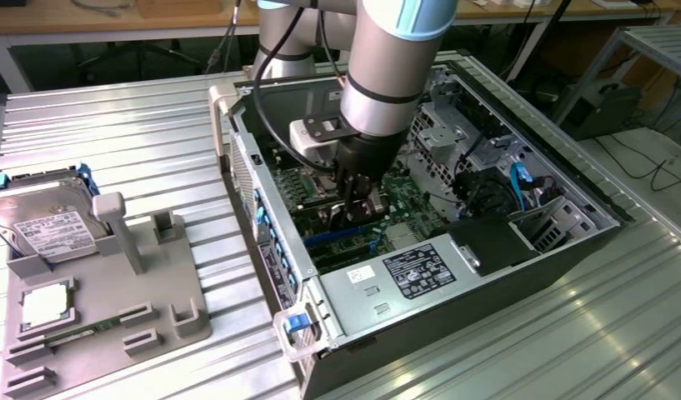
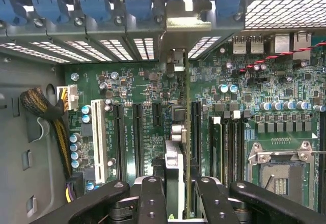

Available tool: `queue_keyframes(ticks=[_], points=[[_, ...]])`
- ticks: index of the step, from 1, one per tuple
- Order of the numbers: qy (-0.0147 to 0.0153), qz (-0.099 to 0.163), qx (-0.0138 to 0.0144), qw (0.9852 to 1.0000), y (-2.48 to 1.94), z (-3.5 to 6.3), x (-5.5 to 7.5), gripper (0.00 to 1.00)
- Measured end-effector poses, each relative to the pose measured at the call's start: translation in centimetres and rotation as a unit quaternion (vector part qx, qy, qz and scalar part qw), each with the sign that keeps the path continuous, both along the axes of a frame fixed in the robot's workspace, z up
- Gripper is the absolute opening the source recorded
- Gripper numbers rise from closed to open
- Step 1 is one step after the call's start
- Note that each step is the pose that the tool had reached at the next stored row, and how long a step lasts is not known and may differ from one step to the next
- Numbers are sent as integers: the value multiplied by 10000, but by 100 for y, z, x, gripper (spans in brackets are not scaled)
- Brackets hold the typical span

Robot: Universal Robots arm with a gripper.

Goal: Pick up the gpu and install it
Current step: 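Insert the gpu into the slot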

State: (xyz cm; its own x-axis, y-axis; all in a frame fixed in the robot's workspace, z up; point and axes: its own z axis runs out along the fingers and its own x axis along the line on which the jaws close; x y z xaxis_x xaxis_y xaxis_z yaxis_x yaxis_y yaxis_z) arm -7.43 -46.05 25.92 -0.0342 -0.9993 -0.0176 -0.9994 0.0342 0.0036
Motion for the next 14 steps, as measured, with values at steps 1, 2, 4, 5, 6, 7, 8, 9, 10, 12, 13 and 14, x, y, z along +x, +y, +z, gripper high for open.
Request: queue_keyframes(ticks=[1, 2, 4, 5, 6, 7, 8, 9, 10, 12, 13, 14], points=[[0, 0, 0, 10000, 0, 0, -2, 28], [0, 0, 0, 10000, 0, 0, -6, 28], [0, 0, 0, 10000, 0, 0, -16, 28], [0, 0, 0, 10000, 0, 0, -20, 28], [0, 0, 0, 10000, 0, 0, -23, 28], [0, 0, 0, 10000, 0, 0, -27, 28], [0, 0, 0, 10000, 0, -1, -30, 28], [0, 0, 0, 10000, 0, -2, -32, 28], [0, 0, 0, 10000, 0, -2, -33, 28], [0, 0, 0, 10000, 0, -4, -33, 28], [0, 0, 0, 10000, 0, -5, -34, 28], [0, 0, 0, 10000, 0, -6, -34, 28]])
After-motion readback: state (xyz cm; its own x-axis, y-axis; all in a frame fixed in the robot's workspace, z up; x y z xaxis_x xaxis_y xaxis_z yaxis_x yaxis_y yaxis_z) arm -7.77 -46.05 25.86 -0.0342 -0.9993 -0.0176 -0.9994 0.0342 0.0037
